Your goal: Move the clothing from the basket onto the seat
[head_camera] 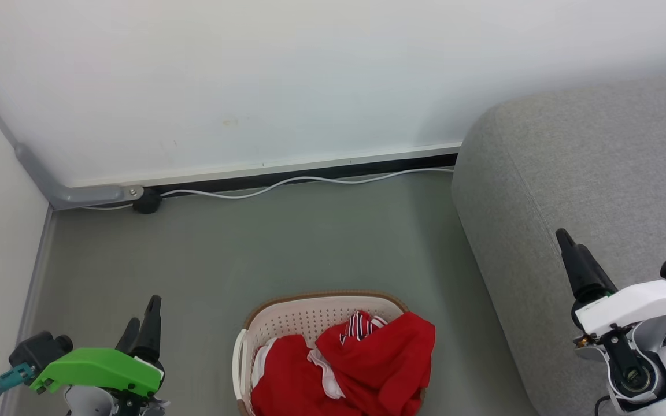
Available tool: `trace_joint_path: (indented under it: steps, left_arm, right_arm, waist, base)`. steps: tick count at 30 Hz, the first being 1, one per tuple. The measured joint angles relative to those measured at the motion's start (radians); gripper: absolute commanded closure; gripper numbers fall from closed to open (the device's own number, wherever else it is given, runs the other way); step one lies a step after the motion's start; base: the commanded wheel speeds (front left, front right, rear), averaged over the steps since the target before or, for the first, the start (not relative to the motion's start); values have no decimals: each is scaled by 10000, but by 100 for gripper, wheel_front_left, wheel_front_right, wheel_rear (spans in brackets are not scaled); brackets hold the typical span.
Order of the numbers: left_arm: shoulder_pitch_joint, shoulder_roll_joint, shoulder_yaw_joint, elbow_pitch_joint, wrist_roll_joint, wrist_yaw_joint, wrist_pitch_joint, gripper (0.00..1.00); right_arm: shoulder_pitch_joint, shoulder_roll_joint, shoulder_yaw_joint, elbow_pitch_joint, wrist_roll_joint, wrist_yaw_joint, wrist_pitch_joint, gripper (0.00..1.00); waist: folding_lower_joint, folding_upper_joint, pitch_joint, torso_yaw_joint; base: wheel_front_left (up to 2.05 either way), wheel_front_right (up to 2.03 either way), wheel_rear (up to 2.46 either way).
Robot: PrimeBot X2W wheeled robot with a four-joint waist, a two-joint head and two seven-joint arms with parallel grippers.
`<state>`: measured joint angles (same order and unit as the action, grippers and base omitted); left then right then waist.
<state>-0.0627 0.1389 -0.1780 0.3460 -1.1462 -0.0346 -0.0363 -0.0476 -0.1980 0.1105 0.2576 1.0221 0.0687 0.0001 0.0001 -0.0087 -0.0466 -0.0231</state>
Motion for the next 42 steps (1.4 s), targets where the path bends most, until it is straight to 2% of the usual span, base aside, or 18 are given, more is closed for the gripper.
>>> trace_joint_path:
  steps: [7,17,26,29,42]
  left_arm:
    - [-5,79,-378,253,746,182,-213,0]
    - [-85,495,-1089,660,2357,453,-579,0]
    - [-311,656,-1436,930,3352,704,-915,0]
    - [-322,700,-1528,1037,3772,773,-1009,0]
    - [-489,947,-2034,1515,5501,1106,-1509,0]
  right_arm:
    - [0,-163,514,36,-959,-94,-102,0]
    - [-1,-395,1229,222,-2268,-180,-301,0]
    - [-2,-541,1595,485,-3133,-303,-573,0]
    - [-1,-575,1676,650,-3467,-443,-719,0]
    - [-16,-903,2468,1127,-5124,-523,-1317,0]
  waist:
    - [0,0,-102,-61]
    - [0,0,-234,-137]
    - [0,0,-297,-189]
    - [0,0,-282,-200]
    - [0,0,-321,-208]
  base:
    - [0,0,0]
    - [0,0,0]
    - [0,0,0]
    - [0,0,0]
    - [0,0,0]
